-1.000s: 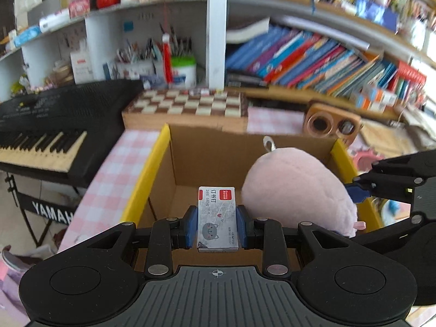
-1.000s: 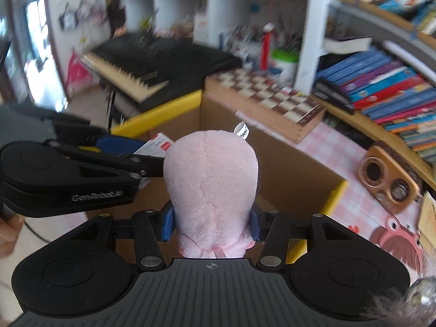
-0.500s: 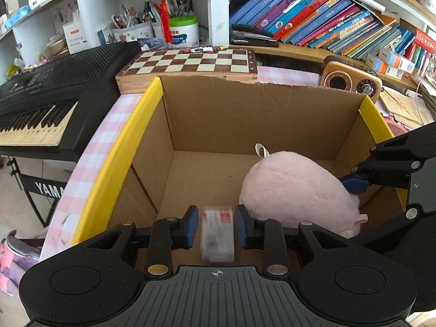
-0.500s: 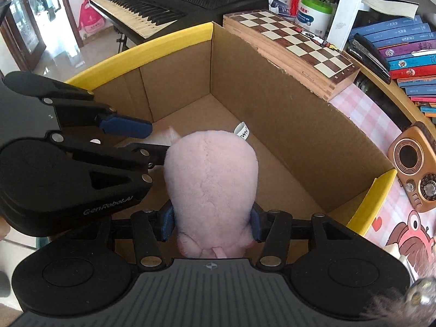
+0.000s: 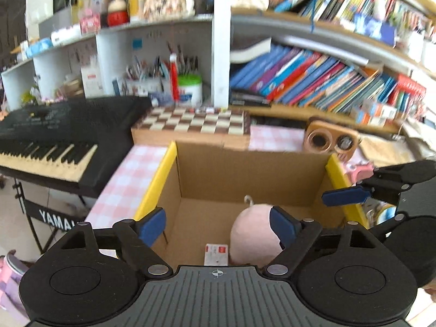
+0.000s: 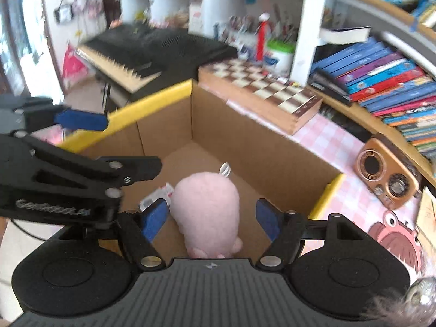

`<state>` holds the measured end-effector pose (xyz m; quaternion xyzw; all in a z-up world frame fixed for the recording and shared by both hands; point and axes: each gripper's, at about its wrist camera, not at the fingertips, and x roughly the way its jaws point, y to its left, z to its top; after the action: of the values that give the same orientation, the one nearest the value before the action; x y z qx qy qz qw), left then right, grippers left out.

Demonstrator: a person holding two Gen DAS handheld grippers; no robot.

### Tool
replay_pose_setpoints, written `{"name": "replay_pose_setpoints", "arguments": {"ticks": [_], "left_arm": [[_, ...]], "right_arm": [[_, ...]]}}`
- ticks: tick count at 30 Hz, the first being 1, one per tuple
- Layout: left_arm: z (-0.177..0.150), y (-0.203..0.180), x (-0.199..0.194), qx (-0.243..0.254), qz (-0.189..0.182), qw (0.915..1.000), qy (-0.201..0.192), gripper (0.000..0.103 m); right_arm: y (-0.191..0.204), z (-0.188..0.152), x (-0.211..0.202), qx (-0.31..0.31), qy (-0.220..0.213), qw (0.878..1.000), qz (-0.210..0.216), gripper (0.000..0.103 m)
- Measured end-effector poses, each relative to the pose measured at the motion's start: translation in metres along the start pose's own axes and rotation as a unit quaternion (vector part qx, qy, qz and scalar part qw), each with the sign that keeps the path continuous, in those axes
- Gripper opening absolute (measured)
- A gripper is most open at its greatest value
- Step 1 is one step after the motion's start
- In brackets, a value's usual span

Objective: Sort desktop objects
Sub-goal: 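Open both tools to drop the card and pig into the box, then withdraw both tools from the box back over the table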

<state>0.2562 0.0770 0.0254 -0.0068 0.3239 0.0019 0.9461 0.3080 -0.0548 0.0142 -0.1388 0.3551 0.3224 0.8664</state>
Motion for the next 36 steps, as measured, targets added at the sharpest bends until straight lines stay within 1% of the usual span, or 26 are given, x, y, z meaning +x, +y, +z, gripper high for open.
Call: {"name": "replay_pose_setpoints", "arguments": {"ticks": [1,6,8,11,17,21,28,31,36], "left_arm": [[0.000,0.000,-0.006,0.000,-0.001,1.0000,-0.006,0.086],[-0.006,0.000,-0.034,-0.002,0.005,0.9995,-0.030,0.094],[-0.011,0.001,-0.044,0.000,0.006,0.9992,-0.039,0.094],[-0.024,0.006,-0.062,-0.014,0.007,0.9985,-0.052,0.095],[-0.049,0.011,-0.093,-0.032,0.007,0.9975,-0.063,0.096],[-0.064,0.014,-0.113,-0.048,-0.002,0.9967,-0.065,0.096],[-0.092,0.015,-0.134,-0.056,-0.009,0.9970,-0.052,0.096],[-0.101,0.014,-0.143,-0.057,-0.008,0.9971,-0.049,0.096],[-0.117,0.012,-0.154,-0.050,0.000,0.9981,-0.037,0.096]], "right_arm": [[0.002,-0.001,-0.006,0.004,-0.008,1.000,-0.002,0.070],[0.017,-0.012,-0.039,0.013,-0.043,0.999,-0.021,0.070],[0.023,-0.017,-0.051,0.019,-0.054,0.998,-0.036,0.070],[0.032,-0.029,-0.070,0.036,-0.076,0.995,-0.055,0.070],[0.047,-0.060,-0.105,0.071,-0.107,0.987,-0.100,0.070],[0.054,-0.079,-0.123,0.098,-0.113,0.982,-0.117,0.070],[0.071,-0.112,-0.145,0.133,-0.119,0.974,-0.140,0.070],[0.080,-0.128,-0.154,0.145,-0.122,0.970,-0.152,0.071],[0.099,-0.152,-0.161,0.157,-0.112,0.967,-0.169,0.073]]}}
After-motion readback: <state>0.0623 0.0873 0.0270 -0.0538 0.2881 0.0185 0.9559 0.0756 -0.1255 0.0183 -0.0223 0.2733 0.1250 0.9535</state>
